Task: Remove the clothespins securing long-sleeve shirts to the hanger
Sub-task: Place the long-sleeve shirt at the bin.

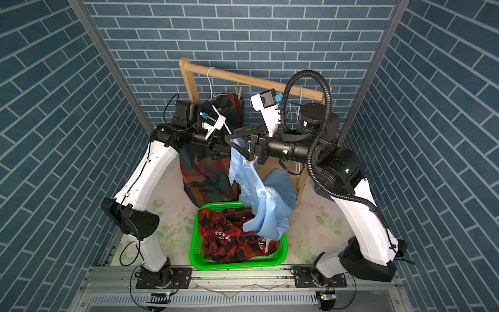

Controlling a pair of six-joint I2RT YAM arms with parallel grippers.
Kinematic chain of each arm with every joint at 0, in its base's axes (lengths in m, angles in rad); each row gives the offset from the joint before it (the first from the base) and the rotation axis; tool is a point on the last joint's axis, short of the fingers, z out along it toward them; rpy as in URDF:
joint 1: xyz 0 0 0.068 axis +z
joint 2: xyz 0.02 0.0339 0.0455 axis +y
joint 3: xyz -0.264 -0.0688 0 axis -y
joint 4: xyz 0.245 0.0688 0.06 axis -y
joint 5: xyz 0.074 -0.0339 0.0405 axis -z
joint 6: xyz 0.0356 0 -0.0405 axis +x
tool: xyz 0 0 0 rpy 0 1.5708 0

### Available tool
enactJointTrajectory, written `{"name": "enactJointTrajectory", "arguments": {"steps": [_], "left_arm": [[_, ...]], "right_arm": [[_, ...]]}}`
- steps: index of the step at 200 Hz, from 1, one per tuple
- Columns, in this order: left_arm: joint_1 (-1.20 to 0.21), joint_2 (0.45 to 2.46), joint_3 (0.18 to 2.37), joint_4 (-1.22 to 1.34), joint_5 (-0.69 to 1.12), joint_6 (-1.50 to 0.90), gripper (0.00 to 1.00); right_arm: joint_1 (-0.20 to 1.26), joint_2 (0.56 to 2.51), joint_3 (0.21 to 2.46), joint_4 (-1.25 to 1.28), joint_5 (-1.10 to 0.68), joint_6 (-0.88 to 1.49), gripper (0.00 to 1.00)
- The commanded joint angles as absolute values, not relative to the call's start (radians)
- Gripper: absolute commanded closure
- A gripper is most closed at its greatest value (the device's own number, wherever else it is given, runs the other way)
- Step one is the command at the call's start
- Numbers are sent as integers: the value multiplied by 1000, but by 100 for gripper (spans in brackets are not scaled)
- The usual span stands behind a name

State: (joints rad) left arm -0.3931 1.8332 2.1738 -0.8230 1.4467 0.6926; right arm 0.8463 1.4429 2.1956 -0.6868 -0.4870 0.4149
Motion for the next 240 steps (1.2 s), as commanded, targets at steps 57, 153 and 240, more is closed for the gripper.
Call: {"name": "enactJointTrajectory", "arguments": {"steps": [57,153,240], "left_arm": [[-402,1783,2116,-1012,1563,845,56],[-408,1662,1981,-902,1433,742,100],[-405,1385,1714,-749,1253,621,100]], "right_arm": [[853,1417,2199,-627,-507,428,100],[852,1406,2169,-626,-493,417,64],[852,1300,2055,-615,-122,370,1]]}}
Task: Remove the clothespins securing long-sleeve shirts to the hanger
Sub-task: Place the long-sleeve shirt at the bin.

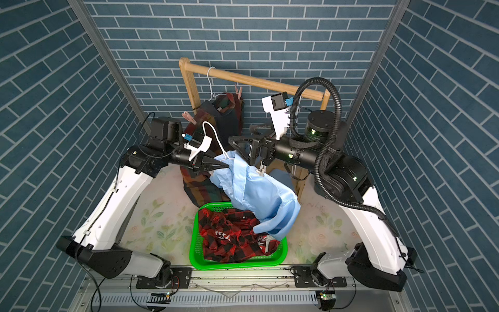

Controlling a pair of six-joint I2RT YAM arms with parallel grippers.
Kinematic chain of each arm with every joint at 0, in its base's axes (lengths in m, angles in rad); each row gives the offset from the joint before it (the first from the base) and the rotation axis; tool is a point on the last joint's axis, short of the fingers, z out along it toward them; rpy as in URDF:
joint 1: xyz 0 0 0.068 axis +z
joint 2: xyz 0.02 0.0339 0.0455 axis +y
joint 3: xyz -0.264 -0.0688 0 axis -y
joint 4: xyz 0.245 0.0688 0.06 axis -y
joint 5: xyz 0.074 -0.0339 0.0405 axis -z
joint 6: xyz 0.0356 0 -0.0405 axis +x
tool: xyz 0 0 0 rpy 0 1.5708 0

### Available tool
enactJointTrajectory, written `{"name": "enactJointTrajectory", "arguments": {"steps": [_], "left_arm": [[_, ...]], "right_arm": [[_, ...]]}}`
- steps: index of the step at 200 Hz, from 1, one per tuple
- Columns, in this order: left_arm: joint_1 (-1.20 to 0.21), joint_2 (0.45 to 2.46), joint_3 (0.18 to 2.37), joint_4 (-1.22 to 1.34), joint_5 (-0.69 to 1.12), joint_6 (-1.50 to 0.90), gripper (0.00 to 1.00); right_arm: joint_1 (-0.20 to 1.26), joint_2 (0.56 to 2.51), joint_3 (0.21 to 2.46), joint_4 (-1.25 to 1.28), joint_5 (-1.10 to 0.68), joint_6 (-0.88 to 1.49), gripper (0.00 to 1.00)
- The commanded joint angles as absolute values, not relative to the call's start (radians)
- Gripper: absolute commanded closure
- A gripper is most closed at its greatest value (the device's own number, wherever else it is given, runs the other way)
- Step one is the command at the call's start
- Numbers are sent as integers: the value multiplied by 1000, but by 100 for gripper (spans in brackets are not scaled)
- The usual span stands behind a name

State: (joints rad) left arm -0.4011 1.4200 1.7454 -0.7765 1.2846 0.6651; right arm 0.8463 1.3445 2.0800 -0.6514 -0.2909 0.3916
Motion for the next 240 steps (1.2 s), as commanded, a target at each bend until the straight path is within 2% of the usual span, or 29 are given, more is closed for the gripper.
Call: {"name": "enactJointTrajectory", "arguments": {"steps": [1,25,48,79,116,145,178,199,240], "left_arm": [[-405,1383,1713,-754,1252,621,100],[-416,1334,1649,-756,1212,601,100],[-458,1277,1647,-759,1092,560,100],[-530,1206,1738,-684,723,350,100],[-690,1143,1868,-704,371,253,100],[-798,1203,2094,-784,258,175,100],[-967,1376,2442,-943,124,225,100],[-1009,1467,2636,-1000,90,234,100],[-1035,1447,2633,-910,38,227,100]], "right_arm": [[851,1297,2053,-614,-115,370,1],[851,1233,1989,-557,44,367,1],[852,1203,1973,-581,147,374,1],[852,1124,1871,-603,296,394,1],[852,1029,1813,-754,551,462,1],[852,990,1767,-822,553,493,1],[851,974,1717,-874,549,526,1],[851,964,1658,-874,539,538,1],[852,970,1593,-845,505,572,2]]}}
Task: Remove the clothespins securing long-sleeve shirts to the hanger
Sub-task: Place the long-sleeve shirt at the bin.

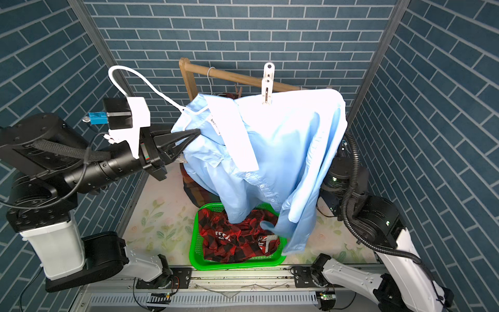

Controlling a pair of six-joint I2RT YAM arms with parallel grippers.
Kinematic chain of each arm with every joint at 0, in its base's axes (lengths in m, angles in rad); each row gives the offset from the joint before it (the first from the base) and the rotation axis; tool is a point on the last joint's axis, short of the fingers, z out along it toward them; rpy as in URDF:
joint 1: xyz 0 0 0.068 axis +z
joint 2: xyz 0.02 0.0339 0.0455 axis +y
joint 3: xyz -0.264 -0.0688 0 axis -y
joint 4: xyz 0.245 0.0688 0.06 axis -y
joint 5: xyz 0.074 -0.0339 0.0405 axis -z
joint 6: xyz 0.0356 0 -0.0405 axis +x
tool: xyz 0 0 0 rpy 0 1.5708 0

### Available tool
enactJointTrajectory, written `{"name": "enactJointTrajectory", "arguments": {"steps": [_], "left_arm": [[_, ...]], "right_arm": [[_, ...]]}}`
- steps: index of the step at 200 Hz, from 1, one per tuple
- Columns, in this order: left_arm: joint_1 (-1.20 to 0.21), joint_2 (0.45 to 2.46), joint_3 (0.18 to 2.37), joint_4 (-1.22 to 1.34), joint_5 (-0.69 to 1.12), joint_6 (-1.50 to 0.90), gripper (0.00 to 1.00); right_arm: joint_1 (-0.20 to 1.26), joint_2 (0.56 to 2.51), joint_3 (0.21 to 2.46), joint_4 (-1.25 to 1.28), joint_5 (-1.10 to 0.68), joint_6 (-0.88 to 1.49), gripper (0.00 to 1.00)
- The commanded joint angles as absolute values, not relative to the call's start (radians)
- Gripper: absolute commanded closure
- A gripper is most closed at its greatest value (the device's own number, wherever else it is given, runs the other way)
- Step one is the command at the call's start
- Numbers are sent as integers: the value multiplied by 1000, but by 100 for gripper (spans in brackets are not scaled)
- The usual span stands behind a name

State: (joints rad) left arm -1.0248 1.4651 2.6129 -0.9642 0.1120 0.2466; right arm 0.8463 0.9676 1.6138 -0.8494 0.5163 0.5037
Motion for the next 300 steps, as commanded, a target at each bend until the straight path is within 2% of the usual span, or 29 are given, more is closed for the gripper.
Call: {"name": "enactJointTrajectory", "arguments": {"steps": [1,85,120,178,300], "left_arm": [[-1034,1447,2634,-908,37,227,100],[-1036,1448,2676,-536,72,225,100],[-1037,1446,2685,-385,112,214,100],[-1037,1462,2697,-183,78,245,100],[-1036,1439,2656,-192,-2,225,100]], "right_arm": [[852,970,1591,-843,504,572,2],[851,997,1508,-793,459,626,3],[850,1022,1524,-793,446,626,3],[851,1085,1547,-774,392,636,3],[850,1134,1538,-741,318,647,5]]}}
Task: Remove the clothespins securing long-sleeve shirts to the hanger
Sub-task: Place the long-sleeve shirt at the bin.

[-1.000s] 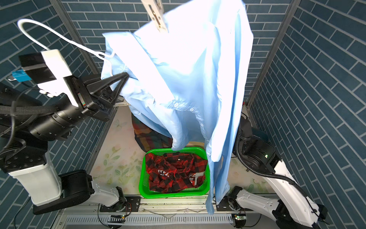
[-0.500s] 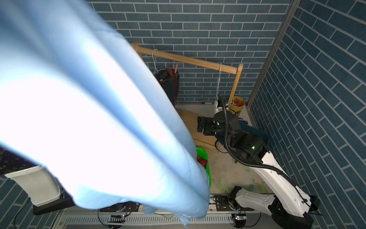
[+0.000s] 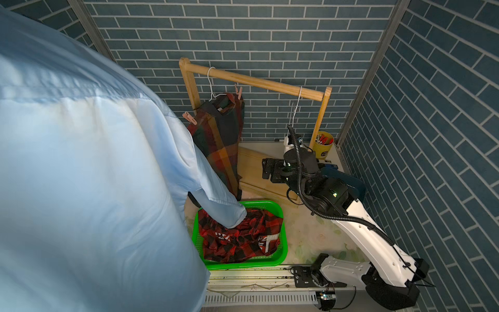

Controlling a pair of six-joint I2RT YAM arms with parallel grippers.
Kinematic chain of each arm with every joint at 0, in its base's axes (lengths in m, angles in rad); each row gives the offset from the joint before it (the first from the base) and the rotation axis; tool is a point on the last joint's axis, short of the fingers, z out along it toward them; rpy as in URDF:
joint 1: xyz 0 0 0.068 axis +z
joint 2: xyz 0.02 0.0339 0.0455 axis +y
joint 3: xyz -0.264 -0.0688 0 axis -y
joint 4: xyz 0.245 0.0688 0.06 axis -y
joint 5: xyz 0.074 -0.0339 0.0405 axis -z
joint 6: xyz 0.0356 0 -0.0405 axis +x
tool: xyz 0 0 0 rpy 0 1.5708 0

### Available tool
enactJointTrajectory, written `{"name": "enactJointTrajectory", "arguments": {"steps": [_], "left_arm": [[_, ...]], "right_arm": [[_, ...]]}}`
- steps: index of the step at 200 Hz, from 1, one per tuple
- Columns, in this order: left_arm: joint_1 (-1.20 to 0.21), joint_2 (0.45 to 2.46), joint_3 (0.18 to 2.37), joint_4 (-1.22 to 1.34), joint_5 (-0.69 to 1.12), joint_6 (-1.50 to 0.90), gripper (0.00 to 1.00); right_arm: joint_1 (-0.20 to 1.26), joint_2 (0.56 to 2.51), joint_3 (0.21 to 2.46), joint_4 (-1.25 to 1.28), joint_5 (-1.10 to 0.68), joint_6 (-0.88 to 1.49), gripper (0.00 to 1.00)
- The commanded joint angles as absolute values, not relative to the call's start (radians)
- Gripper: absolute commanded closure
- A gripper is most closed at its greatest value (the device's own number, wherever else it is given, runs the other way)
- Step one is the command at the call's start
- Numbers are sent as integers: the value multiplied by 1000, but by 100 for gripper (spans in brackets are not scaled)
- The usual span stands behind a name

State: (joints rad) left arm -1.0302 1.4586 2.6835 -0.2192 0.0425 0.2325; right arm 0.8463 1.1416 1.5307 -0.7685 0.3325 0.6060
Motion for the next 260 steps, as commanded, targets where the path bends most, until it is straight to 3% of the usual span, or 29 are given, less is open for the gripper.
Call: {"name": "enactJointTrajectory", "arguments": {"steps": [1,38,63,117,152,182,205,231,260], "left_arm": [[-1036,1438,2654,-196,-3,228,100],[-1037,1376,2518,-358,-94,264,100],[-1037,1310,2351,-334,-151,292,100],[-1037,1294,2301,-424,-243,377,100],[-1037,1109,1938,-371,-373,375,100],[-1030,1012,1772,-397,-514,364,100],[-961,1029,1800,-471,-555,344,100],[-842,1149,1970,-595,-492,322,100],[-735,1217,2036,-550,-389,317,100]], "right_arm": [[852,1134,1537,-741,317,647,5],[851,1107,1507,-739,318,642,5],[851,1094,1502,-768,308,626,5],[850,991,1440,-795,263,620,5],[850,903,1412,-849,203,608,6],[850,893,1432,-913,151,582,8],[851,889,1419,-914,111,576,8],[851,887,1388,-894,67,587,8],[851,862,1340,-864,56,614,8]]}}
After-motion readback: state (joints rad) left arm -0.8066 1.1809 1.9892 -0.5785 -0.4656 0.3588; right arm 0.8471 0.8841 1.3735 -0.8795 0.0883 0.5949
